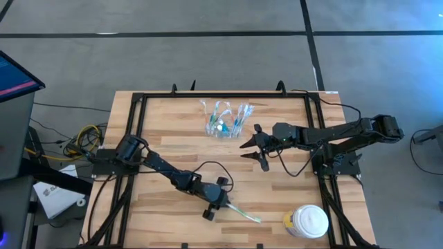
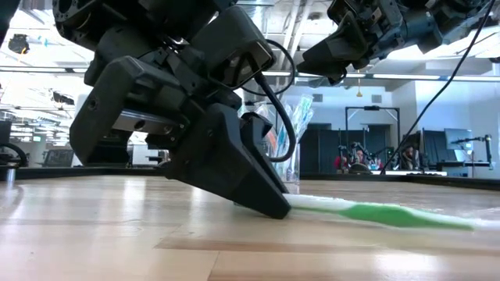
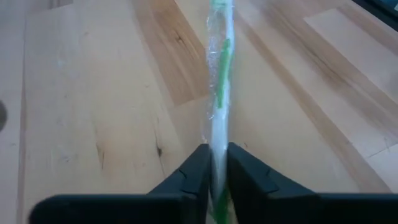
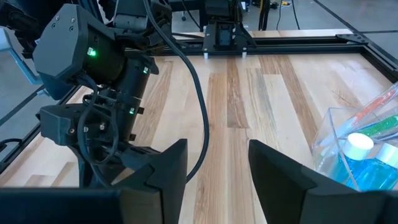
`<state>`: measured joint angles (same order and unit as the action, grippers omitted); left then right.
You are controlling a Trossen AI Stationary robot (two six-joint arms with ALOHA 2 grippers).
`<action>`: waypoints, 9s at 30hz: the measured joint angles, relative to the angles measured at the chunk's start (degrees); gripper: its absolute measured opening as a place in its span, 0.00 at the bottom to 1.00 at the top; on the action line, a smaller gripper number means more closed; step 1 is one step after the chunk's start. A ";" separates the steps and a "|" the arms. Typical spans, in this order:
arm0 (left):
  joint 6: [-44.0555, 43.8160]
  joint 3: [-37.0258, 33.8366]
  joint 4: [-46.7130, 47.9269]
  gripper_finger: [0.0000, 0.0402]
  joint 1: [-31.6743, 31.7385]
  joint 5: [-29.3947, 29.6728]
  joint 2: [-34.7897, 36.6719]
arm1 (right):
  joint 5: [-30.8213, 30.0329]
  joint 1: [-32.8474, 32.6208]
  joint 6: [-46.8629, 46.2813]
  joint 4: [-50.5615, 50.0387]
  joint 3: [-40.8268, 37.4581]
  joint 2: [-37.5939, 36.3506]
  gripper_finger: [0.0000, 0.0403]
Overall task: Pick & Place toothbrushing station
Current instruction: Put the green toothbrush into the transparent organizer
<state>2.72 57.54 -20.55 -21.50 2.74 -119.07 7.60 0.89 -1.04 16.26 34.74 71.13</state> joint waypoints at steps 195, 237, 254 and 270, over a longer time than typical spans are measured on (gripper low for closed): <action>3.04 -26.87 -53.54 0.32 15.14 12.00 24.40 | -0.37 -4.57 7.13 27.22 0.02 0.48 0.01; 0.83 -34.60 -51.28 0.39 15.04 12.26 35.47 | -7.78 12.15 1.46 0.62 7.08 0.48 0.01; 0.81 -34.60 -51.28 0.39 15.04 12.11 35.45 | -10.86 13.96 1.46 -3.07 7.00 2.47 0.01; 0.83 -34.60 -51.24 0.39 15.04 12.25 35.45 | -10.66 14.31 0.94 3.19 7.15 12.29 0.01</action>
<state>3.55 22.94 -71.79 -6.46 14.99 -83.61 -3.06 15.19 -0.10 19.45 41.89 83.42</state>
